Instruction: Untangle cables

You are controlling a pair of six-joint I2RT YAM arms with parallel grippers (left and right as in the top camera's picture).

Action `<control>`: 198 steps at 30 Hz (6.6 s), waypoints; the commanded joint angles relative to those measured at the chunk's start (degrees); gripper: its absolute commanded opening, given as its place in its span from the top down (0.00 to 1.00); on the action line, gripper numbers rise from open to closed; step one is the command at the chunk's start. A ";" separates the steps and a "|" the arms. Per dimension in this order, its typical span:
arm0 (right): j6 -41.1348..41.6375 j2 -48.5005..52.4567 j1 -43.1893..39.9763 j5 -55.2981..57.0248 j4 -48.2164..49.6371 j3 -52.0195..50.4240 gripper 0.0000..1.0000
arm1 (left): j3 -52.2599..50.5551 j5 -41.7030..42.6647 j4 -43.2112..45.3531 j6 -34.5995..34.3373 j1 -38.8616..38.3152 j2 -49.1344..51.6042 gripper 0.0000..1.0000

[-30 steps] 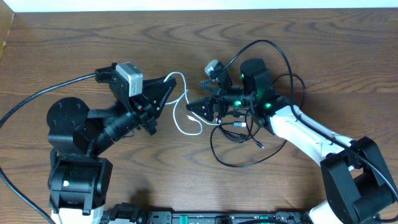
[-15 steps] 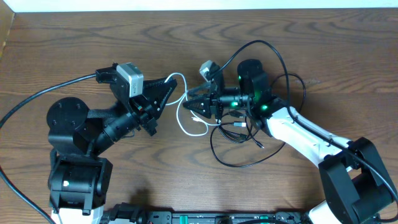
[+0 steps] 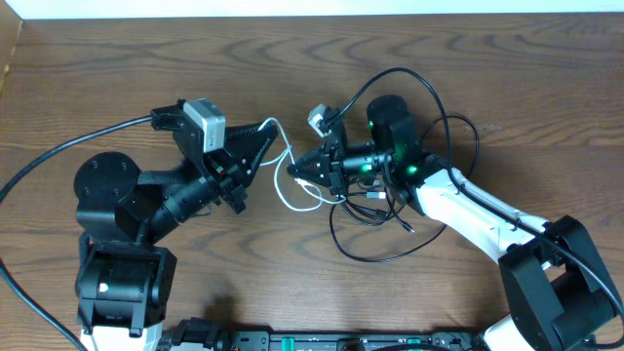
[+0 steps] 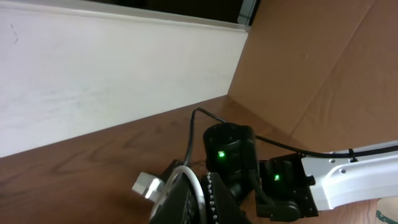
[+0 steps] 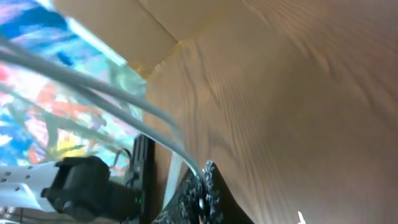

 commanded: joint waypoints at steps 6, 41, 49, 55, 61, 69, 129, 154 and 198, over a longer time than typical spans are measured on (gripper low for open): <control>-5.64 -10.56 0.22 30.16 -28.96 4.46 0.99 | 2.08 0.98 -3.50 -0.04 0.28 1.55 0.77; 5.31 -12.57 -18.27 77.15 -101.88 40.94 0.99 | -0.20 5.33 -13.70 6.91 -6.88 16.24 0.74; 10.62 -10.78 -18.95 82.07 -103.80 40.96 0.99 | -0.20 5.31 -14.58 7.96 -7.04 16.24 0.74; -6.29 -10.67 -18.40 57.64 -98.55 40.26 0.87 | -0.20 5.31 -14.58 7.96 -7.04 16.24 0.74; 1.92 -10.12 -18.16 56.70 -93.00 34.27 0.37 | -0.20 5.31 -14.78 7.93 -7.04 16.24 0.74; 11.17 -10.14 -15.87 56.72 -81.70 17.73 0.38 | -0.20 5.29 -15.87 7.98 -7.02 16.24 0.74; 6.86 -10.12 -7.39 55.39 -57.11 -10.43 0.38 | -0.22 5.49 -21.64 15.02 -7.02 16.24 0.74; 7.34 -10.12 -7.19 52.15 -52.76 -14.21 0.83 | -0.20 5.53 -24.48 15.02 -7.02 16.02 0.74; 2.54 -19.06 -9.81 67.49 -94.29 66.45 0.99 | -0.22 4.83 -25.22 16.94 -7.02 13.99 0.74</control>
